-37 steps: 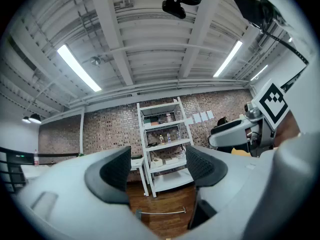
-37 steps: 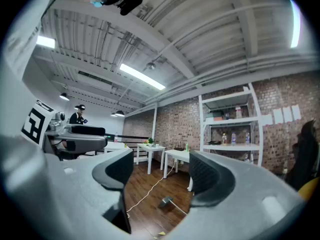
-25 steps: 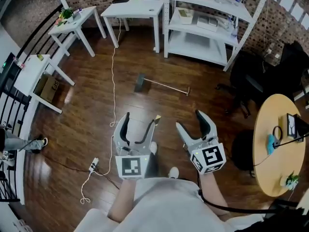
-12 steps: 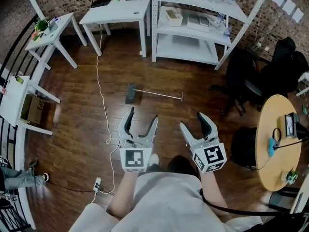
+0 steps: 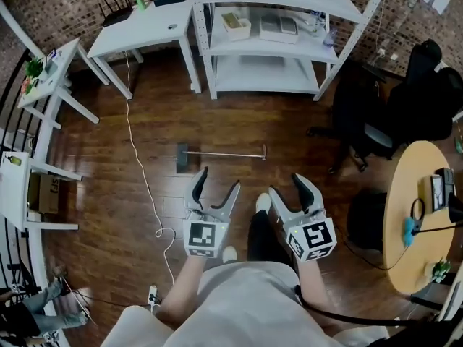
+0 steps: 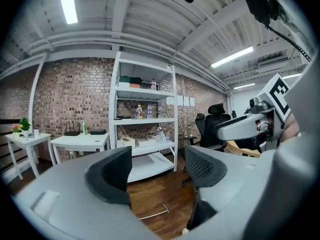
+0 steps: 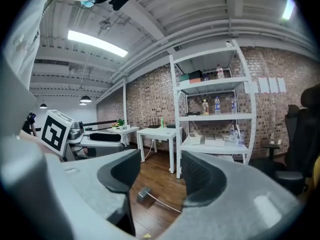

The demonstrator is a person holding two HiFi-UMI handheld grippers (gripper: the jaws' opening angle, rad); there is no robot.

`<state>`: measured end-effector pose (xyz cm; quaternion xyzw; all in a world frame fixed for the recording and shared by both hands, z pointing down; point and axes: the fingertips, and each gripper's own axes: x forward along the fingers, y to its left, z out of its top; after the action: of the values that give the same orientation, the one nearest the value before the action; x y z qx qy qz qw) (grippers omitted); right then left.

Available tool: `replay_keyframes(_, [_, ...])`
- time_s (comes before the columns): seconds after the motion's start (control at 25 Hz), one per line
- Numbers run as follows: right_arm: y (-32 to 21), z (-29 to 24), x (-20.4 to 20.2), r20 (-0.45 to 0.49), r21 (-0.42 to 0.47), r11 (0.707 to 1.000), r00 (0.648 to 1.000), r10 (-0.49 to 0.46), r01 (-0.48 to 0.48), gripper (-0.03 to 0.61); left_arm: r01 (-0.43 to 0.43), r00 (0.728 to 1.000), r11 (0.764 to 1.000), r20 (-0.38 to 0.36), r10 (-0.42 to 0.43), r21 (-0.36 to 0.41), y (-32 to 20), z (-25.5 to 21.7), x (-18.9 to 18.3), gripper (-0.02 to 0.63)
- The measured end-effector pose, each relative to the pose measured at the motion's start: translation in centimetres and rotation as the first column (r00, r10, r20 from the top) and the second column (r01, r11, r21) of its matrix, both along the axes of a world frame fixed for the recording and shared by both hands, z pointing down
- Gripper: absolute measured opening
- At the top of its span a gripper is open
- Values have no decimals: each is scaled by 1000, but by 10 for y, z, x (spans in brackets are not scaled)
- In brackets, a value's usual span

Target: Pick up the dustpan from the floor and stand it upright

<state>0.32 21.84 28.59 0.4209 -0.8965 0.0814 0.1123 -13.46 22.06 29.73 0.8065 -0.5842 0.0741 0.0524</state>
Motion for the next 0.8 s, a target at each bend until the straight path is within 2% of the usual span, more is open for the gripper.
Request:
replay_keyframes(0.12, [-60,15,24,-6,-12,1000,1000,5,-6,241,-51,998,997,34,53,-65,-55,28,32,350])
replay_keyframes(0.24, [-108,48,47,11,-68,997,1000,19,-18,241,-97,980,982,159,123,-162,-101,74,58,325])
replay_keyframes(0.32, [-139,79,62,11,-126,992,1000,27,-25,240,-135,955,960,227,193,-246,-132,113,76,327])
replay_keyframes(0.44, [-183,131,91,-8,-201,979,1000,30,-31,239,-185,924,922,259,281,-341,-181,174,106,321])
replay_keyframes(0.52, [-203,165,105,-54,-230,973,998,11,-24,241,-228,897,889,268,350,-398,-205,215,125,310])
replay_keyframes(0.64, [-228,215,121,-124,-270,963,992,-12,-22,239,-302,844,814,256,470,-496,-238,275,151,310])
replay_keyframes(0.8, [-258,281,134,-121,-312,950,993,-19,-19,239,-327,789,741,262,556,-587,-277,370,174,284])
